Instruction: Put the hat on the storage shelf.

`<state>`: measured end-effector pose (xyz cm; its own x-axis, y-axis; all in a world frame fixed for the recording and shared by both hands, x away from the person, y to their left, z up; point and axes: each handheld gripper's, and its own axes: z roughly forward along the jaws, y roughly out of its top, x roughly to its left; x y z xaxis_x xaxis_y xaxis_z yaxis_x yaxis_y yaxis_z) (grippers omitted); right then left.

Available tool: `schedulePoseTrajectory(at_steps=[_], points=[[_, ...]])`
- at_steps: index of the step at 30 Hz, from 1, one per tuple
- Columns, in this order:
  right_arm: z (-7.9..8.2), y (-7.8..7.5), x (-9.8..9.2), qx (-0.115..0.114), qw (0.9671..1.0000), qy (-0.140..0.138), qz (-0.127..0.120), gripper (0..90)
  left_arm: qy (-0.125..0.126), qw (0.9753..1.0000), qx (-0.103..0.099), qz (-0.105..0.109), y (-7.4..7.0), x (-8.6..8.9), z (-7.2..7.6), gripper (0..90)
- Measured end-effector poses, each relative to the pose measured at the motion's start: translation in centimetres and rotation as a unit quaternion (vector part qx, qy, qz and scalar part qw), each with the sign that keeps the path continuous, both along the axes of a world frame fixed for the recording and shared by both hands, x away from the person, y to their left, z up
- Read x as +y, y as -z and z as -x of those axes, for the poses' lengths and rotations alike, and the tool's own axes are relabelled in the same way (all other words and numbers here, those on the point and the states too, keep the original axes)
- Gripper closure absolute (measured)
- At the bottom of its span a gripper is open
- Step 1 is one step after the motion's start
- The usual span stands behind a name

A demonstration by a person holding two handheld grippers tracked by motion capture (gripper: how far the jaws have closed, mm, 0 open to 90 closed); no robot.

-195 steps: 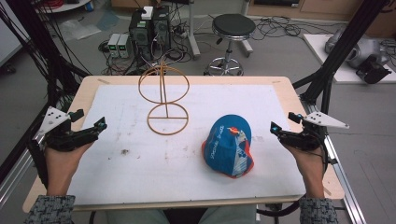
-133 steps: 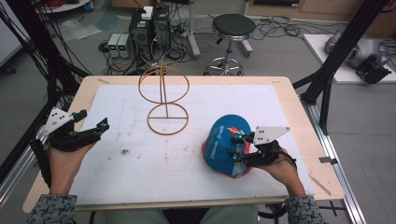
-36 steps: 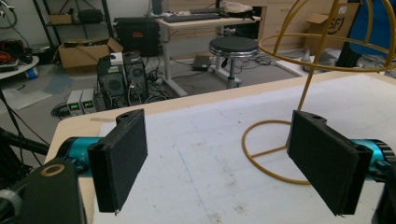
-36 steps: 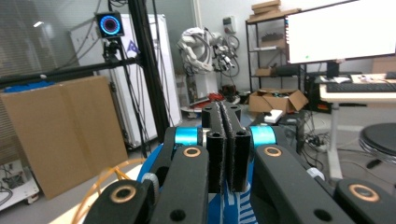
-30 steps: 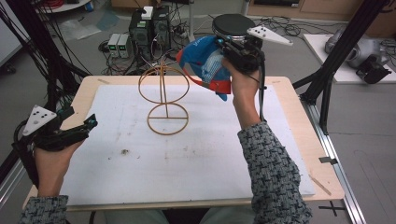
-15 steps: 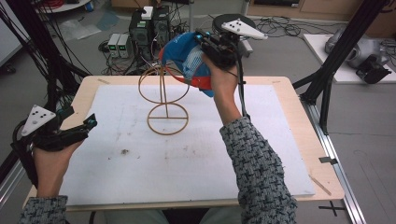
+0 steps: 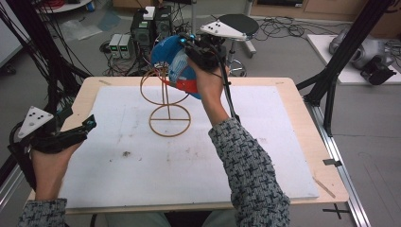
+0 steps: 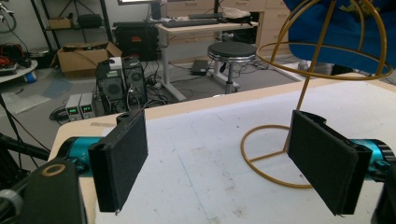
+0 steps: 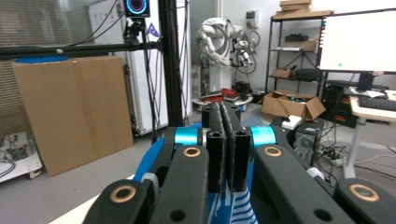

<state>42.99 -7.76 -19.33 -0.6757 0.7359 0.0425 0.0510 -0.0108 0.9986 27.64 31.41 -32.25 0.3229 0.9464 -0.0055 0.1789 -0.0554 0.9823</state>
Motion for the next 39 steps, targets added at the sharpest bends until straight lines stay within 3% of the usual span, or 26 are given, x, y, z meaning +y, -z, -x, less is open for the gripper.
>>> schedulePoseTrajectory(at_steps=[8, 22, 39], points=[[0.3, 0.3, 1.2, 0.001, 0.9996, -0.018, 0.021, 88.9, 0.0, 1.0, 0.0, 0.001, 0.0, 0.0, 0.0, 20.6], [1.8, -0.3, 2.7, -0.01, 0.9984, -0.049, 0.028, 88.8, 0.002, 1.0, 0.002, 0.002, 0.1, -0.1, -0.1, 20.6], [1.9, 2.1, 6.0, 0.031, 0.9922, -0.082, 0.089, 88.6, 0.002, 1.0, 0.0, 0.004, 0.1, 0.1, -0.1, 20.6]])
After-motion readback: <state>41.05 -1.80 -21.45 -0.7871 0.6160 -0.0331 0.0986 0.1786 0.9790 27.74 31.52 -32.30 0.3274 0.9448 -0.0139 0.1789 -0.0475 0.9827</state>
